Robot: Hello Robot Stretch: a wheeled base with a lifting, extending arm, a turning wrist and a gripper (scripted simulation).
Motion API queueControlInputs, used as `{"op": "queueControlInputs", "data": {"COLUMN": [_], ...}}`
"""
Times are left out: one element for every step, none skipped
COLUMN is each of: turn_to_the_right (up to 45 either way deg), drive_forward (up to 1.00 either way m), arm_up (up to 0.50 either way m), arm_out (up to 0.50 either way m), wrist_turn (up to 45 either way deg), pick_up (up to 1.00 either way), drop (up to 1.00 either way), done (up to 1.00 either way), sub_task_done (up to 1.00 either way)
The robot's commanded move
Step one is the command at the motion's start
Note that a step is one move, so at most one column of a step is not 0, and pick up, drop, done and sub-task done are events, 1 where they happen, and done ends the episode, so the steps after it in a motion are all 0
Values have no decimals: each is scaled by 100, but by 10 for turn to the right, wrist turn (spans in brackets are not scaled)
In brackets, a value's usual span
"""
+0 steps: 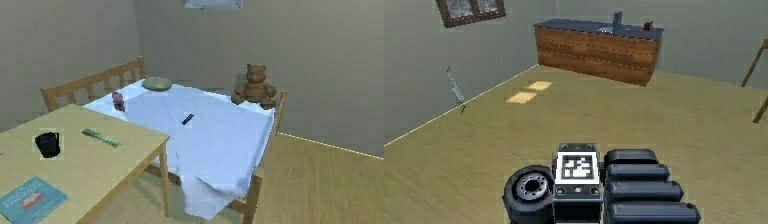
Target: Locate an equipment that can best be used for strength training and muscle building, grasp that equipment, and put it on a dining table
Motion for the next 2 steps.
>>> {"op": "queueControlInputs", "data": {"turn_to_the_right": [150,-450], "drive_forward": [0,0], "arm_up": [0,0], "arm_out": [0,0], "wrist_turn": [0,0], "pick_up": [0,0], "drop": [0,0], "done": [0,0], "sub_task_done": [0,0]}}
